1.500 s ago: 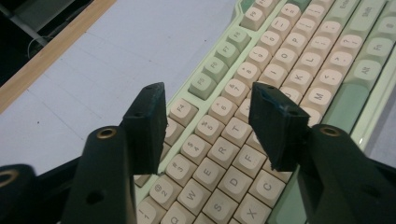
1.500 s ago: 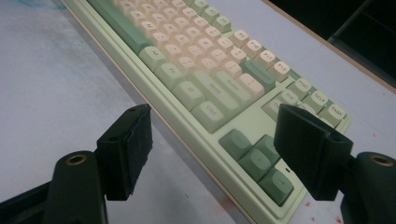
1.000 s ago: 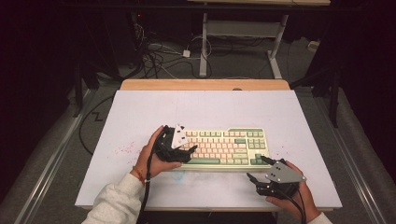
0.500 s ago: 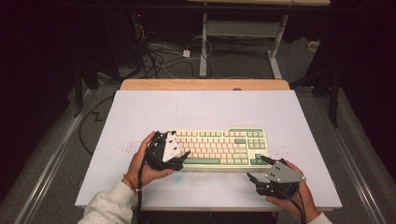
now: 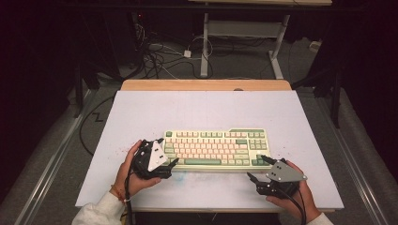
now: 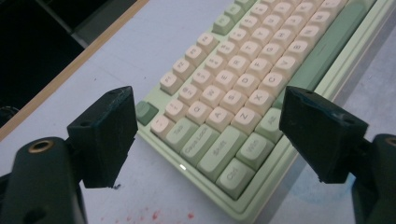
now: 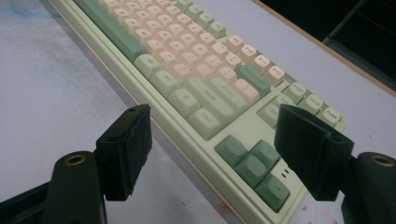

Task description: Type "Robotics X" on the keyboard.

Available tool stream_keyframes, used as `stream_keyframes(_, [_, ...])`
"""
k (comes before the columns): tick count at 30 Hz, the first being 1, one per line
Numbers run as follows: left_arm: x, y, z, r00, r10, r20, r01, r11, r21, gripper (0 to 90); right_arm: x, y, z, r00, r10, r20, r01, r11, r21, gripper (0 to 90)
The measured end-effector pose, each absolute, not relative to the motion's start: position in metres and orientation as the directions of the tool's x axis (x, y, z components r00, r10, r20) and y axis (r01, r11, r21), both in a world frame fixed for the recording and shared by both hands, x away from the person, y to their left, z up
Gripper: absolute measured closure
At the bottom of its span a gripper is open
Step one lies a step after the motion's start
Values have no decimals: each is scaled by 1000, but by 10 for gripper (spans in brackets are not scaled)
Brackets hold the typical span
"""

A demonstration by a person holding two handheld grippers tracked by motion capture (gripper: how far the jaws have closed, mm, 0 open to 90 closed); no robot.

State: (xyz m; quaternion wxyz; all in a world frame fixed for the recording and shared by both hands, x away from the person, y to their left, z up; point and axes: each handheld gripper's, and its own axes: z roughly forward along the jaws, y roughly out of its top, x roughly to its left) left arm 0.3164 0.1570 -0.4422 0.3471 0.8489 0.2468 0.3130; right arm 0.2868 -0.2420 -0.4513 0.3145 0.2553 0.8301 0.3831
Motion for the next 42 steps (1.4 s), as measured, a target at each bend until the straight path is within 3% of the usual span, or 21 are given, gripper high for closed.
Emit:
stream_keyframes(19, [300, 194, -463, 656, 690, 305, 301, -611, 732, 171, 310, -217, -436, -697, 662, -276, 181, 535, 825, 335])
stream_keyframes(23, [298, 197, -468, 660, 693, 290, 321, -609, 726, 171, 321, -206, -434, -703, 661, -264, 196, 536, 821, 423])
stream_keyframes(28, [295, 199, -471, 664, 690, 288, 331, -616, 715, 171, 336, -190, -433, -736, 636, -233, 212, 543, 812, 663])
stream_keyframes(33, [296, 197, -472, 672, 685, 280, 335, -619, 710, 171, 352, -170, -434, -764, 609, -212, 240, 574, 783, 827])
stream_keyframes(37, [296, 197, -474, 677, 681, 279, 336, -623, 706, 171, 364, -154, -438, -770, 600, -215, 258, 601, 756, 895])
stream_keyframes(42, [296, 198, -474, 678, 680, 280, 339, -627, 701, 171, 379, -143, -440, -773, 602, -201, 278, 607, 744, 898])
